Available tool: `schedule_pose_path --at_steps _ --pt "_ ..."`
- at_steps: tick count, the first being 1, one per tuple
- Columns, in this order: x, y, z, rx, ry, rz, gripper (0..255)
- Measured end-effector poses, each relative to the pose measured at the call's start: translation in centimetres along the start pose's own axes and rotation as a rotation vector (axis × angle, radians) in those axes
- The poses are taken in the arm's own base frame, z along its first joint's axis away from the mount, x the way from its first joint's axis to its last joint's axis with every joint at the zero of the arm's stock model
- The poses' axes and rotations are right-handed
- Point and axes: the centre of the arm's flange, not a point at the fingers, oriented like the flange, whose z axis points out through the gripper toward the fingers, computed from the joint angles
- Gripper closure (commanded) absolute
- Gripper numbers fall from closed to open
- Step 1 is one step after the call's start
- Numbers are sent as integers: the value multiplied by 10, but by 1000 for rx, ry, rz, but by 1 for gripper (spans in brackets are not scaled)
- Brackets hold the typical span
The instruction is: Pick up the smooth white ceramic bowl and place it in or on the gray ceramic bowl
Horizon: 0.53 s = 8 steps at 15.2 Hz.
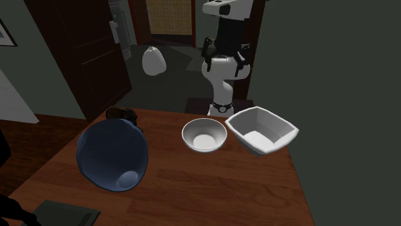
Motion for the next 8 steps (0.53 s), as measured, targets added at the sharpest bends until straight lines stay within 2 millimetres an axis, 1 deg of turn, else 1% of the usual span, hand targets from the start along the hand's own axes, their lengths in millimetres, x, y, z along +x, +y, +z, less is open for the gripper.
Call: schedule_pose_path --at_steps 1,3,5,7,8 --pt "0 0 0 0 0 0 0" --pt "3 -6 15 -5 -3 13 0" --pt "8 -16 38 -12 -7 34 0" --pt "7 -23 60 -21 -10 56 0" --pt "9 -27 76 -25 -13 68 0"
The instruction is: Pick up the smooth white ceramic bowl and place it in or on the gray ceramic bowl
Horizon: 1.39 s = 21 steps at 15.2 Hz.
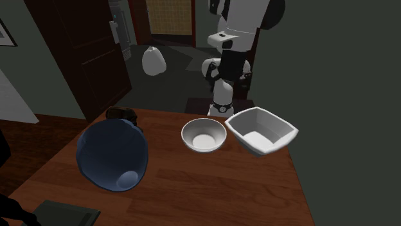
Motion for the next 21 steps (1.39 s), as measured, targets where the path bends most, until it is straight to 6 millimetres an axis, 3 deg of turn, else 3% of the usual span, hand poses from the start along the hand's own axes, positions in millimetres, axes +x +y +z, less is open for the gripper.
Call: schedule_pose_path --at_steps 11,18,21 --pt "18 -53 132 -44 -18 124 0" --pt "25 -55 168 -35 8 144 0" --pt "25 -56 174 -29 17 144 0"
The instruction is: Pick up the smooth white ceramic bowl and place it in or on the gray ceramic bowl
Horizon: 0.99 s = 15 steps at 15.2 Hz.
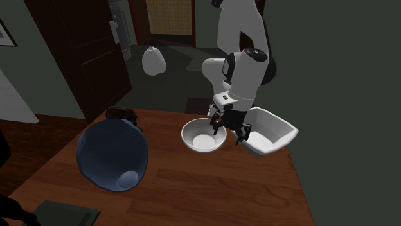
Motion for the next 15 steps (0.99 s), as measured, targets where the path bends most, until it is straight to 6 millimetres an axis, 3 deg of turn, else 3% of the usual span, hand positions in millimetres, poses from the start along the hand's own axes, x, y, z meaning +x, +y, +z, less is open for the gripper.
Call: schedule_pose_path --at_steps 4,5,15 --pt "1 0 2 -3 -4 2 0" --pt "0 0 3 -1 -1 1 255" --pt "-7 0 4 -6 -9 -8 255"
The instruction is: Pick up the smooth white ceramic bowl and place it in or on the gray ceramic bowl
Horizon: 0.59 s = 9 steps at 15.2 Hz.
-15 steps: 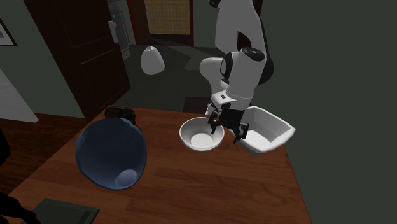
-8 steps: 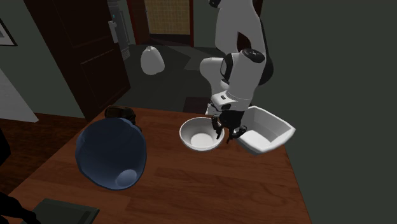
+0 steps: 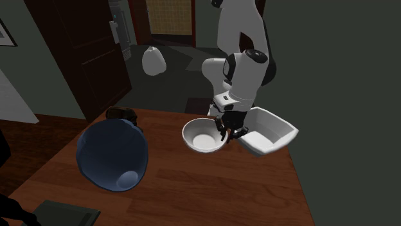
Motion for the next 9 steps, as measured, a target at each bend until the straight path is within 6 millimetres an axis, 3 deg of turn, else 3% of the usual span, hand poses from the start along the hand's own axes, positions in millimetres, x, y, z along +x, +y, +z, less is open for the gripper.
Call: schedule_pose_path --at_steps 9 --pt "3 8 -34 -13 -25 -2 255"
